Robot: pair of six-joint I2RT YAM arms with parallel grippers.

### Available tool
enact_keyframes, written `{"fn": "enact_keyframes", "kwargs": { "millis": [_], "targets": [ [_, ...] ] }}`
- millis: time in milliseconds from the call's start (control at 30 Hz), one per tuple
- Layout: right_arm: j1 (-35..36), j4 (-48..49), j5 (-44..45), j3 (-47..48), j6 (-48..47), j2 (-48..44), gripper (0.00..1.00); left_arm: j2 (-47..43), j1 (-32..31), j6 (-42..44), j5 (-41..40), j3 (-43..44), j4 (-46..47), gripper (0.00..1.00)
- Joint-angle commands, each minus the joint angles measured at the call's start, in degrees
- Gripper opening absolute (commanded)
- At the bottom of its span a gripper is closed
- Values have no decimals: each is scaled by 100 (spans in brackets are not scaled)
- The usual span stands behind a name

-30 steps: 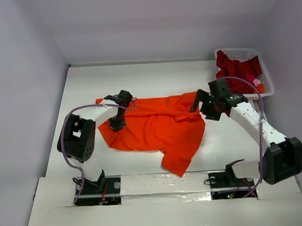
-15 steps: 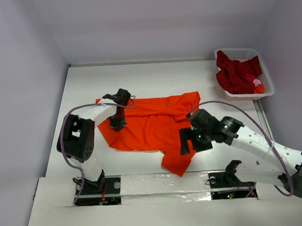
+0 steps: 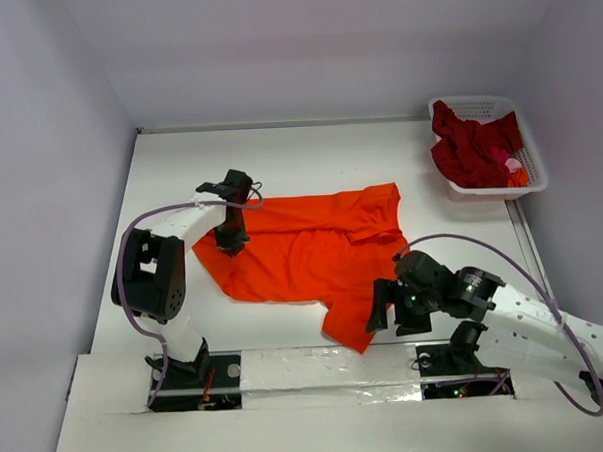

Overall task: Fold and stack the t-shirts
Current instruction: Fold the tshirt

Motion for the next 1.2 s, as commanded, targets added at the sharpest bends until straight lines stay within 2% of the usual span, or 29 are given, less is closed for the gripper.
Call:
{"fn": "enact_keyframes", "kwargs": {
  "millis": [0, 300, 533, 900, 1167],
  "targets": [
    [25, 960, -236, -285, 695, -50, 92, -231, 15, -52, 174, 156, 3, 0],
    [25, 1947, -368, -453, 1003, 697, 92, -214, 15, -43, 297, 112, 135, 0],
    [244, 1922, -448, -427, 916, 1233, 91, -161, 67, 1, 288, 358, 12, 0],
    [428, 2070, -430, -857, 1135, 1286, 88, -143, 173, 62, 262, 429, -23, 0],
    [886, 2395, -316, -690, 1214, 2093, 87, -178, 225, 115, 244, 508, -85, 0]
  ]
}}
